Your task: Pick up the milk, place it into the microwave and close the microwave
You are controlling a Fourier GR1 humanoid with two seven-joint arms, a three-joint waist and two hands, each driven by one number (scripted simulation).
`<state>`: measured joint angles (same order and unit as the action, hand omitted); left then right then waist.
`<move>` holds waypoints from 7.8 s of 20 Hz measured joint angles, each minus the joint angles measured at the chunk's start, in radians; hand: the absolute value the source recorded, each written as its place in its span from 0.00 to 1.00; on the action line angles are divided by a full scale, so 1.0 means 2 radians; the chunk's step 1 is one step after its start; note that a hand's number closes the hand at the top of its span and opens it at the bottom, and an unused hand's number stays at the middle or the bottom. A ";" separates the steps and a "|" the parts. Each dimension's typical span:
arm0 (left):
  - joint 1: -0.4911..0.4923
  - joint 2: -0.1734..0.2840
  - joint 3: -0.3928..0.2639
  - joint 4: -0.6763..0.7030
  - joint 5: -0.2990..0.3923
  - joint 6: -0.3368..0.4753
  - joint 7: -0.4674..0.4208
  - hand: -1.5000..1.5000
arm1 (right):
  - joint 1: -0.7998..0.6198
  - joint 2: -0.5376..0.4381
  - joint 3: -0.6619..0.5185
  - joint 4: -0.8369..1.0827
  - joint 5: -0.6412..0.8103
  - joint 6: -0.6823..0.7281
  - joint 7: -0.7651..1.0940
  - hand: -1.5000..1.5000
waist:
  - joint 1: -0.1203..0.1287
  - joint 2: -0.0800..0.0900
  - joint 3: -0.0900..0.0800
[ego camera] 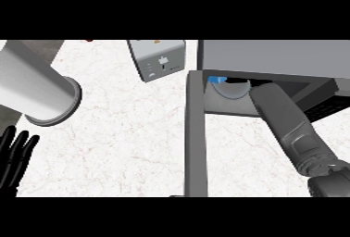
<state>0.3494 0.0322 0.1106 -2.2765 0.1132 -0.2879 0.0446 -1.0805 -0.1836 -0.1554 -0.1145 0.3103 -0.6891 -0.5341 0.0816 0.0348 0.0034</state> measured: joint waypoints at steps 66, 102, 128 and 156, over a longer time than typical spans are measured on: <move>-0.036 0.016 -0.140 0.063 -0.042 -0.039 0.014 1.00 | 0.536 0.063 -0.004 -0.374 -0.159 0.438 -0.175 0.00 | -0.048 -0.019 -0.002; -0.420 -0.011 -0.499 0.495 -0.008 0.266 0.004 1.00 | 0.788 -0.008 0.055 -0.771 -0.276 0.545 -0.100 0.00 | -0.092 -0.013 -0.004; -0.600 -0.016 -0.425 0.668 0.240 0.410 -0.140 1.00 | 0.817 -0.072 0.090 -0.926 -0.359 0.595 -0.019 0.00 | -0.188 0.016 -0.004; -0.611 -0.013 -0.436 0.698 0.322 0.443 -0.238 1.00 | 0.832 -0.116 0.071 -0.996 -0.440 0.621 0.013 0.00 | -0.216 0.017 -0.002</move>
<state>-0.8725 0.0064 -0.7620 -0.8814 0.7577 0.5975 -0.4305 0.5832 -0.4157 -0.0139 -2.1068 -0.5688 0.5526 -0.5085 -0.3510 0.0691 -0.0013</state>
